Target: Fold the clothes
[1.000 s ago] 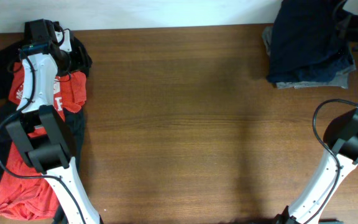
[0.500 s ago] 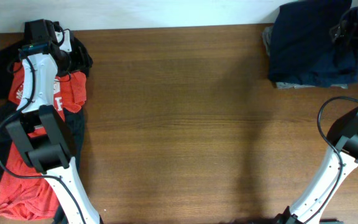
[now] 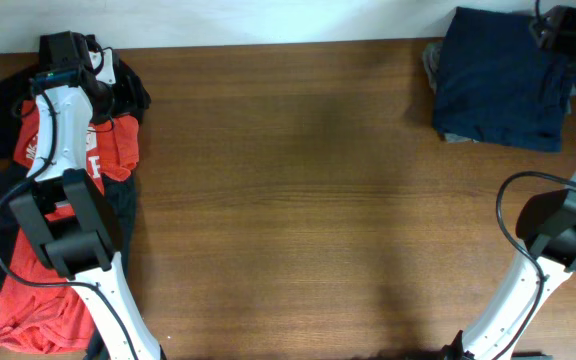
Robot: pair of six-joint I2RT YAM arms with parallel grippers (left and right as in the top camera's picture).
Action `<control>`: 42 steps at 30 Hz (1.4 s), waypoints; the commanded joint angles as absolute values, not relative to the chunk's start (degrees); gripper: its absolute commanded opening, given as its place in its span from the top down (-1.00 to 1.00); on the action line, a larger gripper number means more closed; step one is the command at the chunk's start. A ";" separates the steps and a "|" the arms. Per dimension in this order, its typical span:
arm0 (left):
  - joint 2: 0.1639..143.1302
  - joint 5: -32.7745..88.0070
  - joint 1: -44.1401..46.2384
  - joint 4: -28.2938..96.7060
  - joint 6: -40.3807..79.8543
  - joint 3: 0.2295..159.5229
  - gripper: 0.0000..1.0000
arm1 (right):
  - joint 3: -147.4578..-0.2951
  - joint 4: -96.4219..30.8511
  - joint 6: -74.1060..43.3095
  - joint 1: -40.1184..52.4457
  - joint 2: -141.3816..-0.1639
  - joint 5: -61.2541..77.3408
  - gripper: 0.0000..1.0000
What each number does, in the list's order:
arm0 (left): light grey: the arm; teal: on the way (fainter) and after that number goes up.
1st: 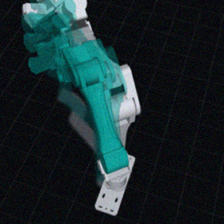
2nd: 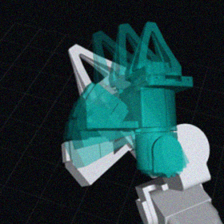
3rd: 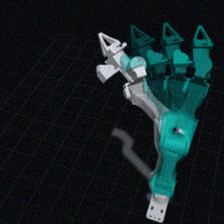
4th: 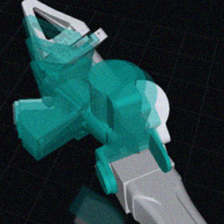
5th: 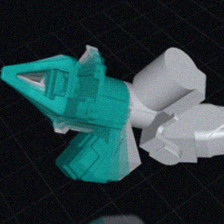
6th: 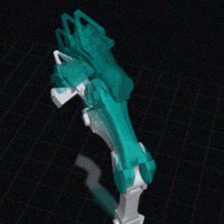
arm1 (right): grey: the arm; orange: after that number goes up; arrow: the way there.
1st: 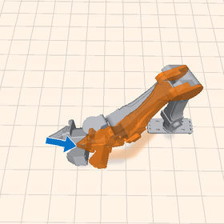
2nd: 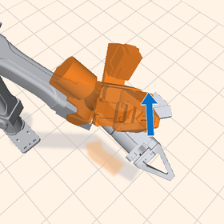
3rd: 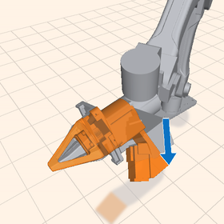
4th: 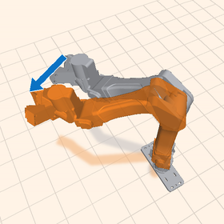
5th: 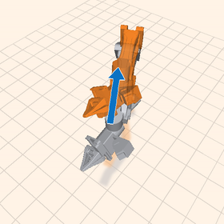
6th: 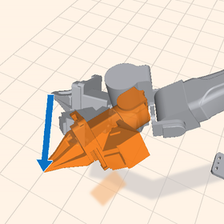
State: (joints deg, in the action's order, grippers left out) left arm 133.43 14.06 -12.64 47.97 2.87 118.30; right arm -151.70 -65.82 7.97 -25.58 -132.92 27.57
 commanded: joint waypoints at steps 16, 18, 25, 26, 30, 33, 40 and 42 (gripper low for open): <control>134.13 14.09 -12.36 47.18 3.22 118.13 -0.55 | -151.28 -51.27 8.29 -25.26 -146.89 10.87 0.92; 134.13 14.09 -12.36 47.22 3.22 118.13 -0.55 | -151.28 -47.68 8.27 -25.23 -149.16 8.95 0.92; 134.15 14.11 -12.36 47.44 3.25 118.10 -0.55 | -151.28 -38.65 7.09 -25.47 -160.20 6.44 0.90; 134.15 14.11 -12.36 47.44 3.25 118.13 -0.55 | -151.26 -39.00 6.74 -25.54 -161.14 6.98 0.90; 134.15 14.09 -11.99 47.62 3.22 118.13 -0.55 | -151.30 -40.95 6.79 -25.89 -163.48 8.60 0.90; 134.15 14.11 -11.62 47.62 3.22 118.13 -0.55 | -152.03 -41.50 6.79 -25.93 -161.14 9.08 0.83; 134.15 14.06 -9.45 47.57 3.20 118.13 -0.55 | -161.47 -48.51 7.01 -24.58 -152.20 27.49 0.52; 134.15 13.41 -8.34 47.18 2.98 118.13 -0.59 | -164.24 -52.60 7.51 -23.05 -151.41 27.46 0.50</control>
State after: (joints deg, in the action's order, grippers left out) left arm 133.43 14.04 -9.67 47.48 2.87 118.30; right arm -159.41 -50.04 7.27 -25.61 -157.23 22.22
